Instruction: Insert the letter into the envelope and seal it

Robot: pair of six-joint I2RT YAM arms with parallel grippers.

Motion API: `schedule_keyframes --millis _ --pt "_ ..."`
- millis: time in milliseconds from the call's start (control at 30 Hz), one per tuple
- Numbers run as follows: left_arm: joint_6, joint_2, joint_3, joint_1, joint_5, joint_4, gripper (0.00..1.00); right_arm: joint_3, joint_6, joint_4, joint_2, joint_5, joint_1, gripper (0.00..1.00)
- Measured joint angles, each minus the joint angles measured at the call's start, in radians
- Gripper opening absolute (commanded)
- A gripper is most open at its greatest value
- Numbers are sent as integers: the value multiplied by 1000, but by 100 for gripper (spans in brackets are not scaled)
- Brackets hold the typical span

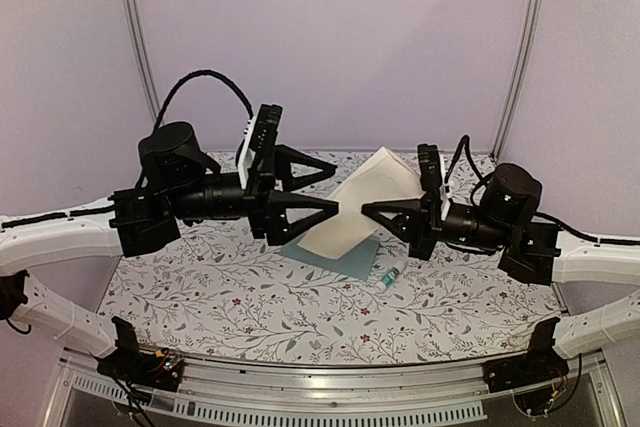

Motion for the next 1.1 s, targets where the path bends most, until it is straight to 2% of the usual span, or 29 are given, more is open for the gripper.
schedule_keyframes --millis 67,267,433,533,833,900,1033,1067,1100 --pt "-1 -22 0 0 -7 -2 90 -2 0 -1 -7 11 0 0" --pt "15 -27 0 -2 -54 -18 89 -5 5 -2 -26 16 0 0" --pt "40 37 3 -2 -93 -45 80 -5 13 -3 -39 6 0 0" --pt "54 80 7 -2 -96 -67 68 -5 17 -10 -48 5 0 0" --pt "86 95 7 -11 -60 -81 9 -5 29 -25 -105 5 0 0" --pt "90 95 6 -14 -56 -80 0 -5 30 -26 -116 5 0 0" --pt "91 90 6 -19 -40 -77 0 -10 32 -28 -131 5 0 4" --pt "92 90 5 -20 -37 -77 0 -13 32 -28 -134 4 0 8" --pt "93 90 3 -21 -34 -76 0 -14 34 -29 -135 2 0 18"
